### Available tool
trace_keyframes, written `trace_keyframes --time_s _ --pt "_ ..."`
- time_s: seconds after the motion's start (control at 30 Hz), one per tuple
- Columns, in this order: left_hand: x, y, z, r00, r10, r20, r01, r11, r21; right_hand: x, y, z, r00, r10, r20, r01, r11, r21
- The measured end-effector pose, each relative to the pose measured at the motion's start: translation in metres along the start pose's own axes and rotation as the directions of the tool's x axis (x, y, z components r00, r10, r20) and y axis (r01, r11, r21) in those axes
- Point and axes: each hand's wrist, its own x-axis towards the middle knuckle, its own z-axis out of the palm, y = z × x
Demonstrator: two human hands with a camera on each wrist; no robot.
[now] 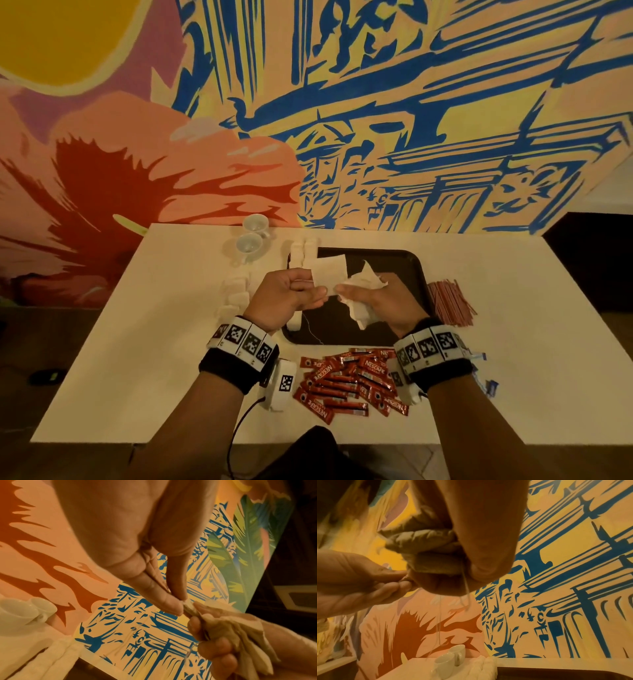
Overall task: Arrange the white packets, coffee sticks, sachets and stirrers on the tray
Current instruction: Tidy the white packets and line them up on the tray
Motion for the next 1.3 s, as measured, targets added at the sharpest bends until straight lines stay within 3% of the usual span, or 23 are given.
trace_keyframes --time_s 0.1,0.37,0.53,0.63,0.8,1.0,1.2,1.3 --pt "0.007 0.002 0.000 0.999 -0.026 -0.048 0.029 0.998 0.060 0.004 0.001 -0.006 1.000 -0.021 -0.006 0.021 1.000 0.000" --pt "0.033 0.010 -0.013 0.999 0.032 -0.006 -0.028 0.947 0.320 0.024 0.002 -0.024 1.000 0.016 0.025 -0.014 0.997 -0.074" --pt "0.067 0.030 -0.007 0.990 0.006 0.143 -0.073 0.883 0.463 0.040 0.008 -0.037 0.994 0.008 0.107 0.010 0.986 -0.167" --pt "0.091 0.038 0.002 0.968 -0.035 0.247 -0.118 0.807 0.579 0.051 0.011 -0.045 0.990 0.044 0.135 -0.024 0.990 -0.141" --pt "0.132 0.038 0.002 0.959 -0.053 0.280 -0.158 0.719 0.676 0.072 0.023 -0.061 0.984 0.139 0.108 -0.139 0.990 -0.007" --pt "0.201 0.048 -0.005 0.980 0.053 0.190 -0.194 0.449 0.872 0.097 0.054 -0.091 0.935 0.354 -0.008 -0.339 0.903 0.264" --pt "0.271 0.042 -0.003 0.991 0.076 0.114 -0.129 0.242 0.962 0.110 0.066 -0.111 0.941 0.327 0.086 -0.336 0.880 0.334" --pt "0.298 0.023 -0.003 0.997 0.016 0.069 -0.071 0.192 0.979 0.124 0.070 -0.118 0.938 0.324 0.121 -0.346 0.880 0.325"
